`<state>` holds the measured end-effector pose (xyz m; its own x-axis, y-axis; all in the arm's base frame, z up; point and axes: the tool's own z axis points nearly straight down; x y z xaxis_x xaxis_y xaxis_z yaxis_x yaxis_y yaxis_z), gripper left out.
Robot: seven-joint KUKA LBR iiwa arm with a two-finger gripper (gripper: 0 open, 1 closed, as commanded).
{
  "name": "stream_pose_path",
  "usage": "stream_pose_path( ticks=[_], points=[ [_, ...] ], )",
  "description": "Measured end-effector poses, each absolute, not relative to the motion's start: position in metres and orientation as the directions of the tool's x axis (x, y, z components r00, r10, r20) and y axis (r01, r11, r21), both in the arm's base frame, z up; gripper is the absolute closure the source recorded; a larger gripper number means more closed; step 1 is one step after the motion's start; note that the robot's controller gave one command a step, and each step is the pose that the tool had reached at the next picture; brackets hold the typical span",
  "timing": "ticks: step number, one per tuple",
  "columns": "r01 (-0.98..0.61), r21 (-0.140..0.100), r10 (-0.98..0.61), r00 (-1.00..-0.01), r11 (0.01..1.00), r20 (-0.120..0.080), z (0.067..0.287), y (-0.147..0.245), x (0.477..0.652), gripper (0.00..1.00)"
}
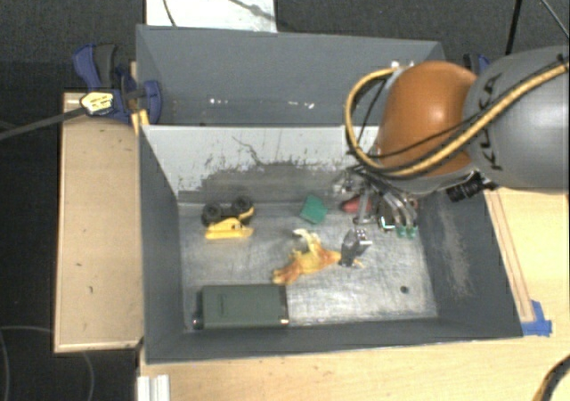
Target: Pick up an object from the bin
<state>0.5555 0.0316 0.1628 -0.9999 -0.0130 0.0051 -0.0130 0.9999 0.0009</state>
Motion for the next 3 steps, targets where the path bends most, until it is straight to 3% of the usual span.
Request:
stream_pose_path(
  ticks=[1, 2, 3],
  points=[
    [-0.012, 0.001, -0.012, -1.000, 1.000, -0.003, 0.167, 0.031, 0.557, 0.00],
    [-0.104, 0.000, -0.104, -0.995, 0.995, -0.007, 0.077, 0.041, 0.556, 1.00],
    [-0.103, 0.000, -0.103, -0.995, 0.995, -0.007, 0.077, 0.041, 0.556, 1.00]
  ],
)
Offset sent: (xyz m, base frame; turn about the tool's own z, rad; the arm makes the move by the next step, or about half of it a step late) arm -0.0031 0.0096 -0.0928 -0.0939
